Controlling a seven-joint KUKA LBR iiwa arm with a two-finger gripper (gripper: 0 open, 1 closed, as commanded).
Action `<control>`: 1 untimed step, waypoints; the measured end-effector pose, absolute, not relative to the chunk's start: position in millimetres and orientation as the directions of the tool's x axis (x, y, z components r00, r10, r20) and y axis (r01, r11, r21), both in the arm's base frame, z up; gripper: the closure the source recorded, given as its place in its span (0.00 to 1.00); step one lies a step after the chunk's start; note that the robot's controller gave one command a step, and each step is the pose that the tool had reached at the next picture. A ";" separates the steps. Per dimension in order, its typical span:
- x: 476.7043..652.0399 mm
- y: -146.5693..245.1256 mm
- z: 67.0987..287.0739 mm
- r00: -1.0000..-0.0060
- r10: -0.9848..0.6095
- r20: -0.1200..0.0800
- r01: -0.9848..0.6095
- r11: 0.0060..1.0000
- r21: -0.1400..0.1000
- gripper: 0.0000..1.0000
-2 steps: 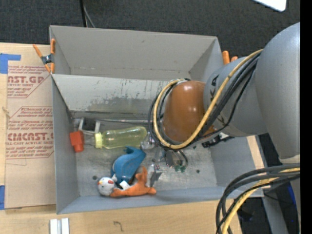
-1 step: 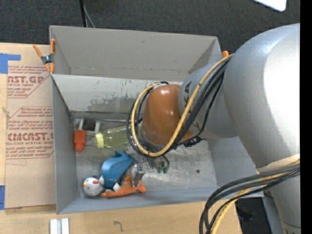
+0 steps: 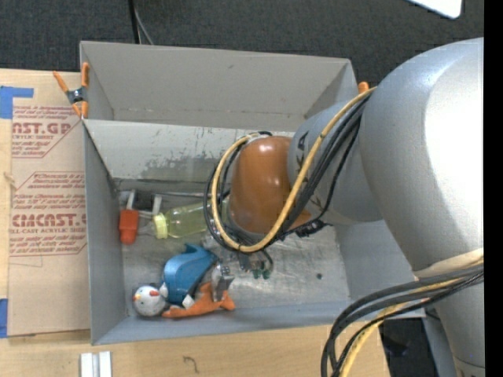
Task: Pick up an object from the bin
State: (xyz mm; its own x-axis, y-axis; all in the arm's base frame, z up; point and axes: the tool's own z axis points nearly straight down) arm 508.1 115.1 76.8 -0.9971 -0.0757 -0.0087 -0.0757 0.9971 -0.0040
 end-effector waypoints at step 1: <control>508.1 115.1 76.8 -0.997 -0.076 -0.009 -0.076 0.997 -0.004 1.00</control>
Offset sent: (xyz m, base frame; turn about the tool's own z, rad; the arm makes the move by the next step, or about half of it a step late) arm 0.0311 -0.0206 0.0276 0.0091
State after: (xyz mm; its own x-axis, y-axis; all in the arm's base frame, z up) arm 508.1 115.1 76.8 -0.9971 -0.0757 -0.0087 -0.0757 0.9971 -0.0039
